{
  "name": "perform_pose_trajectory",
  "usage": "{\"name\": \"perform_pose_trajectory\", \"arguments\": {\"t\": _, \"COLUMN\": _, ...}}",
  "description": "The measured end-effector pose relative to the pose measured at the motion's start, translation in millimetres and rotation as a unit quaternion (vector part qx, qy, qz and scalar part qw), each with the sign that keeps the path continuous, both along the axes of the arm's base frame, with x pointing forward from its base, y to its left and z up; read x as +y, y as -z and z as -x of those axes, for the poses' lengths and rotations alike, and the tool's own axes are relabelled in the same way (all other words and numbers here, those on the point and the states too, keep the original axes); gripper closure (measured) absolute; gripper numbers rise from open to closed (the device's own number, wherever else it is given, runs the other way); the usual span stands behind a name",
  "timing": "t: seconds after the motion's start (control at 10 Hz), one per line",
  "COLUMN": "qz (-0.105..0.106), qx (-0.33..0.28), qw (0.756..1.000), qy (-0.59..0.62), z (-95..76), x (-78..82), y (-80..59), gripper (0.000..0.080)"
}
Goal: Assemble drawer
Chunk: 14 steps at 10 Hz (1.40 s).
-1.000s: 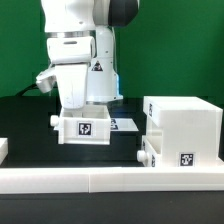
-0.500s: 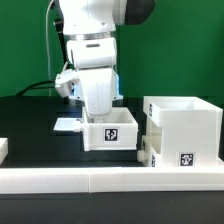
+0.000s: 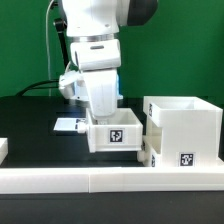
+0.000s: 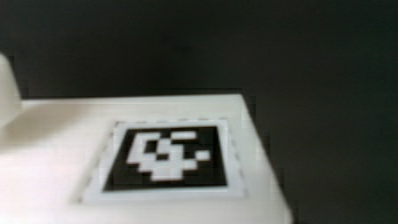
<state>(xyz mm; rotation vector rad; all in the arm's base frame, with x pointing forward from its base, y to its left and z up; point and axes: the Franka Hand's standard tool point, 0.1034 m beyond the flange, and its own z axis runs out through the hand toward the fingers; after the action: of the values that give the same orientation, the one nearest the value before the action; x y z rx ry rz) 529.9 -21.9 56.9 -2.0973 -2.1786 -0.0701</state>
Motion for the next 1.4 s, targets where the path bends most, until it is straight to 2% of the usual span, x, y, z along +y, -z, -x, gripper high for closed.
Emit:
{"name": "perform_pose_trajectory", "arguments": {"t": 1.0, "qz": -0.006, "qx": -0.010, "qw": 1.000, "qy": -0.003, "z": -15.3, "x": 8.0, "y": 1.6, "gripper": 0.0758}}
{"name": "perform_pose_trajectory", "arguments": {"t": 1.4, "qz": -0.009, "qx": -0.009, "qw": 1.000, "qy": -0.001, "z": -16.0, "x": 17.5, "y": 2.6, "gripper": 0.0758}}
